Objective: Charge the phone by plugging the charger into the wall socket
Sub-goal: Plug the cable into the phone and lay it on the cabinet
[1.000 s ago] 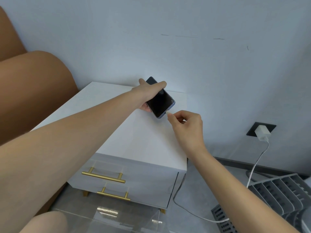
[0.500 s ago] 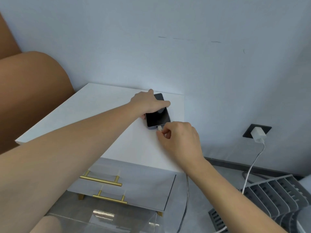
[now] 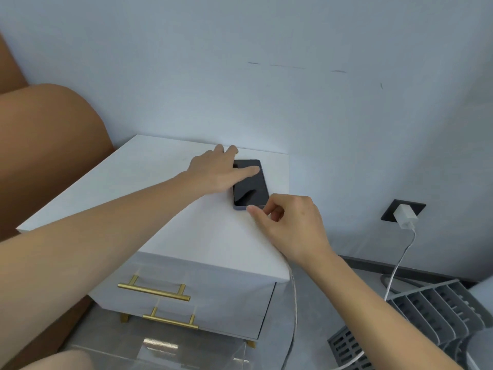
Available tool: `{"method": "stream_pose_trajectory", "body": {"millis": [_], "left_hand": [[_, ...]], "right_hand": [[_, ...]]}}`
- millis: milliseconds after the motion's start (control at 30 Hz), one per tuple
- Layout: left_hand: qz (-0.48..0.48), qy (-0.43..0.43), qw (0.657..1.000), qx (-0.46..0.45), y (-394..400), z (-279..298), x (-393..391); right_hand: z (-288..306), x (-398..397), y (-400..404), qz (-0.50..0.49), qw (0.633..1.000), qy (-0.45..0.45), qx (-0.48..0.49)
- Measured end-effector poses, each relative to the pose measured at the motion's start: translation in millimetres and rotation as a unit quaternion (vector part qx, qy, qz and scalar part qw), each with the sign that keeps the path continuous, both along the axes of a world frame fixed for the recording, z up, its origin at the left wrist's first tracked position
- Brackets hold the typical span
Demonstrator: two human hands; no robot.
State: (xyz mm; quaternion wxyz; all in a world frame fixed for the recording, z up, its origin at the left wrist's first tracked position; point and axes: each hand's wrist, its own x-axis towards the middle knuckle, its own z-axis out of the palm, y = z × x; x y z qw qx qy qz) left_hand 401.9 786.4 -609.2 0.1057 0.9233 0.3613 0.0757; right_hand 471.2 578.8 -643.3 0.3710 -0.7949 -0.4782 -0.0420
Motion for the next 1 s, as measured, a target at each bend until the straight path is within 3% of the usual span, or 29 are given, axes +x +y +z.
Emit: {"method": "stream_pose_trajectory", "body": {"millis": [200,367,1000], "left_hand": [[-0.058,-0.067,0.994,0.056,-7,-25,-71],[-0.124,-0.077,0.989,0.027,-15,-40,-94],[-0.114,-0.075,0.99,0.023,-18,-40,-93]], "right_hand": [[-4,27,-8,0.025,0.999,-0.03,0.006],[-13,43,-13,0.055,0.998,-0.021,-0.023],[-19,46,-11,0.066,0.997,-0.016,-0.035]]}}
